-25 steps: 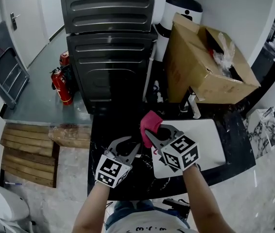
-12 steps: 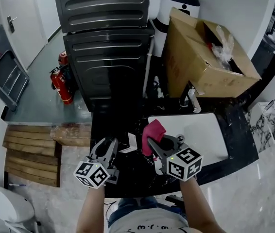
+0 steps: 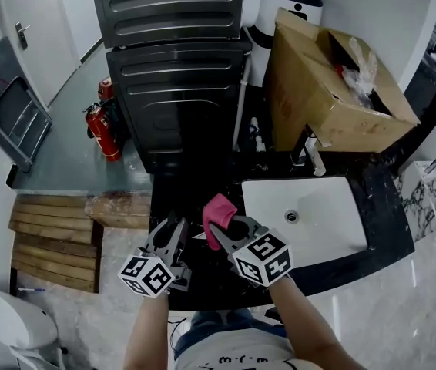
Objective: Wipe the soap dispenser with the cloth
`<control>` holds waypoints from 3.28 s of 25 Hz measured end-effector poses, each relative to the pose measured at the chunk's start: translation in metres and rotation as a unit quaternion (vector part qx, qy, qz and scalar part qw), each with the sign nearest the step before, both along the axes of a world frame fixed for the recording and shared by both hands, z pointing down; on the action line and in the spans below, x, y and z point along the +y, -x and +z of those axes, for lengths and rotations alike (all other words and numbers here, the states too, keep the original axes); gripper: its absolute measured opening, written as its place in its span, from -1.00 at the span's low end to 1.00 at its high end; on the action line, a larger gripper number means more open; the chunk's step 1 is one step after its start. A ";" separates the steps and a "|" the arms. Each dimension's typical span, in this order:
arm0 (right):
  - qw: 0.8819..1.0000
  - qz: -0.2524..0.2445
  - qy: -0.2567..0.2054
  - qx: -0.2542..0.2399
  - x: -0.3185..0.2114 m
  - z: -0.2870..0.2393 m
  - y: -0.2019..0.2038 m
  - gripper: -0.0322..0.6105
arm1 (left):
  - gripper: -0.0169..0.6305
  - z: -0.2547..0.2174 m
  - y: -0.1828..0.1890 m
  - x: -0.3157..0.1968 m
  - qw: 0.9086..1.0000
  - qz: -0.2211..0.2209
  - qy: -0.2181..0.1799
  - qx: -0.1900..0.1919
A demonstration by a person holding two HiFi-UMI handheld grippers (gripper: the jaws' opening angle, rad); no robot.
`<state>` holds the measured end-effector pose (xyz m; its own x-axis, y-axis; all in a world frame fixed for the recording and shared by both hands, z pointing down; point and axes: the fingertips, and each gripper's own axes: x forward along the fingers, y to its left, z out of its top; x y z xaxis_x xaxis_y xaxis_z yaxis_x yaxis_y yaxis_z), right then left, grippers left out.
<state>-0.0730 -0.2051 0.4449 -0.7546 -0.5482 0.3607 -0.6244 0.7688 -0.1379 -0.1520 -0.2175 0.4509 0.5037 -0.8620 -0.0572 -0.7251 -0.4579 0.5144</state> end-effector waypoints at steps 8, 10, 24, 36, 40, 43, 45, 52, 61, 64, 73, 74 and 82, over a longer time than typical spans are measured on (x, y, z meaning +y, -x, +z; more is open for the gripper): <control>0.997 0.049 0.044 0.028 -0.012 0.034 -0.028 -0.75 | -0.64 0.001 0.001 0.001 1.000 0.006 0.002 0.001; 0.997 0.052 0.047 0.036 -0.014 0.038 -0.031 -0.75 | -0.64 0.000 0.000 0.001 1.000 0.007 0.003 -0.003; 0.999 -0.025 -0.003 0.042 -0.015 -0.006 0.017 -0.75 | -0.63 -0.001 -0.007 0.001 0.999 0.010 0.003 -0.044; 0.995 0.044 0.036 0.086 -0.059 0.029 -0.014 -0.75 | -0.63 -0.003 -0.009 -0.001 0.998 0.011 0.001 -0.069; 0.992 0.069 0.070 0.074 -0.062 0.050 -0.032 -0.75 | -0.63 -0.003 -0.010 -0.002 0.998 0.012 0.001 -0.067; 0.989 0.072 0.082 0.102 -0.061 0.062 -0.041 -0.75 | -0.64 -0.005 -0.012 -0.003 0.997 0.020 -0.001 -0.076; 0.987 0.082 0.088 0.106 -0.057 0.063 -0.051 -0.75 | -0.64 -0.007 -0.016 -0.004 0.995 0.035 -0.004 -0.091; 0.988 0.129 0.078 0.027 -0.037 0.033 -0.092 -0.75 | -0.65 -0.012 -0.061 -0.008 0.958 0.192 -0.057 -0.204; 0.982 0.170 0.081 -0.011 -0.017 0.023 -0.127 -0.75 | -0.59 -0.012 -0.078 -0.001 0.902 0.313 -0.094 -0.283; 0.982 0.169 0.079 -0.017 -0.015 0.020 -0.126 -0.75 | -0.48 -0.015 -0.063 -0.003 0.915 0.277 -0.084 -0.280; 0.986 0.147 0.073 -0.034 -0.011 0.012 -0.108 -0.75 | -0.50 -0.024 -0.023 0.020 0.961 0.144 -0.075 -0.224; 0.986 0.144 0.073 -0.037 -0.010 0.011 -0.105 -0.75 | -0.40 -0.026 -0.025 0.024 0.963 0.139 -0.075 -0.217; 0.989 0.105 0.081 -0.060 0.007 0.006 -0.068 -0.75 | -0.32 -0.016 -0.058 0.013 0.958 0.074 -0.040 -0.274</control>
<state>-0.0049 -0.1984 0.4514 -0.6722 -0.6402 0.3719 -0.7404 0.5853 -0.3306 -0.0940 -0.2042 0.4350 0.5934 -0.7827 0.1877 -0.8004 -0.5985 0.0345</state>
